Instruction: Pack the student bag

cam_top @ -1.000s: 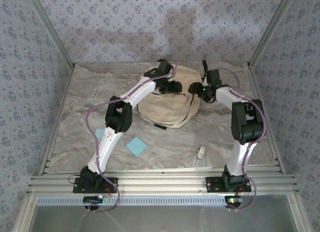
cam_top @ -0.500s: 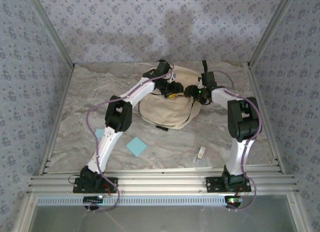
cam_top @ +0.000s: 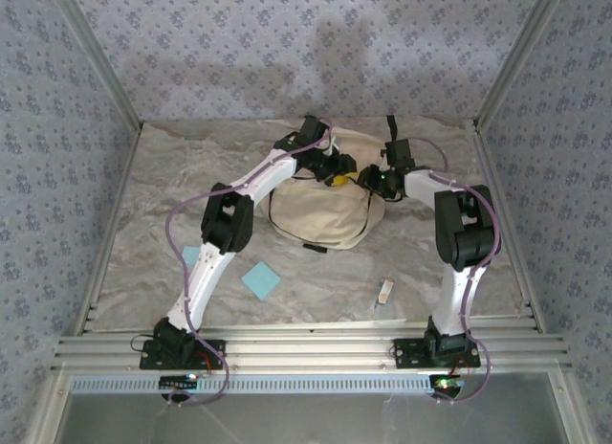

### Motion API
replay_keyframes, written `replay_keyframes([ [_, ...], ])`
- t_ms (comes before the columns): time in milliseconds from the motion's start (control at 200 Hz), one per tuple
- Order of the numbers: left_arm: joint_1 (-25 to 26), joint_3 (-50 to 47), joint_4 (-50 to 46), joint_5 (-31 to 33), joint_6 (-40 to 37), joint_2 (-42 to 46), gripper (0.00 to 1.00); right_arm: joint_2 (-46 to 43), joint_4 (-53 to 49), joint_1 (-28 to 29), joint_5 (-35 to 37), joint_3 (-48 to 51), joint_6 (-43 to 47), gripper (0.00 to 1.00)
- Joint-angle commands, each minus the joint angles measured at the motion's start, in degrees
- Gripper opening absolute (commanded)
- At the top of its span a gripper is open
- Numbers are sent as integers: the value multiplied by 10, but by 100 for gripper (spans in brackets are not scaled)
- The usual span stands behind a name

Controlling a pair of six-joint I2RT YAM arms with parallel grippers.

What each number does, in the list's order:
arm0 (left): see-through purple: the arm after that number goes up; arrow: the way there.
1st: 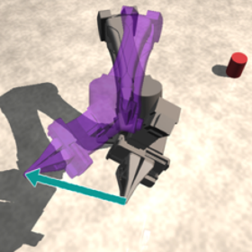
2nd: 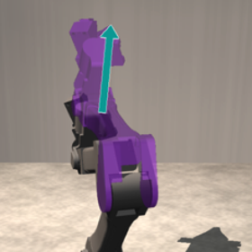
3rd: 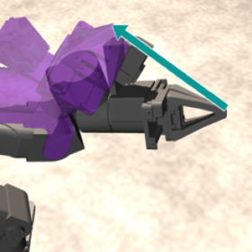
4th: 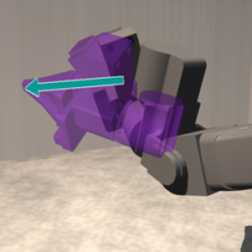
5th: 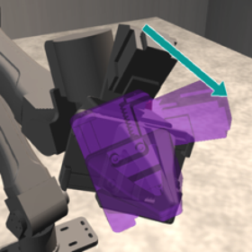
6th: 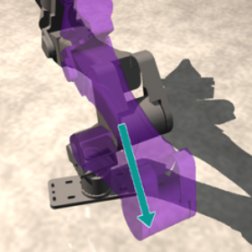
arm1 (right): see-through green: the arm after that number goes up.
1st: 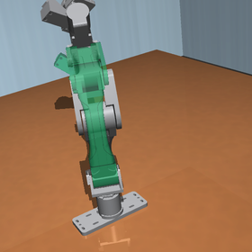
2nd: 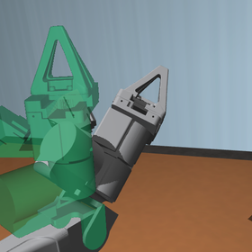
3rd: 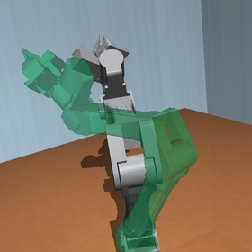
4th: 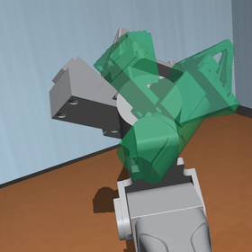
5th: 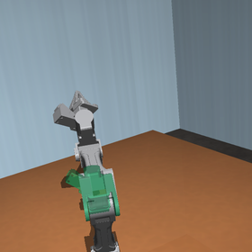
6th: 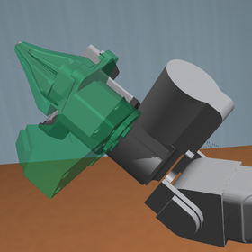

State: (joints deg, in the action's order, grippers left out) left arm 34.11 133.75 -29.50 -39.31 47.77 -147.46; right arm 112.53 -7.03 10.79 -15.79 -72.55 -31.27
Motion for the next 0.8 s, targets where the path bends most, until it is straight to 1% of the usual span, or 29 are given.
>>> replay_keyframes([
  [0, 31, 0, 51, -72, 28, 24, 49, 2, 19, 10, -30, 8, -12, 41],
  [105, 36, 1, 52, -73, 30, 20, 49, 3, 24, 10, -32, 9, -15, 41],
  [190, 37, 1, 47, -73, 28, 17, 47, 3, 25, 10, -32, 9, -16, 42],
  [340, 38, 9, -15, -38, -20, 16, 42, -6, 27, 7, -32, 14, -17, 43],
  [425, 36, 10, -30, -24, -33, 15, 35, -14, 27, 7, -35, 15, -15, 44],
  [455, 36, 11, -32, -22, -34, 13, 31, -17, 25, 6, -37, 15, -15, 44],
  [560, 32, 22, -42, -17, -35, 7, 10, -32, 17, 5, -39, 17, -12, 44],
  [640, 31, 26, -52, -11, -43, 8, 1, -51, 3, 3, -32, 21, -4, 46],
  [710, 27, 27, -67, -3, -54, 14, 0, -69, -18, 1, -22, 23, 9, 49],
  [795, 23, 26, -84, 7, -70, 23, 0, -96, -38, -3, -3, 35, 20, 59],
])
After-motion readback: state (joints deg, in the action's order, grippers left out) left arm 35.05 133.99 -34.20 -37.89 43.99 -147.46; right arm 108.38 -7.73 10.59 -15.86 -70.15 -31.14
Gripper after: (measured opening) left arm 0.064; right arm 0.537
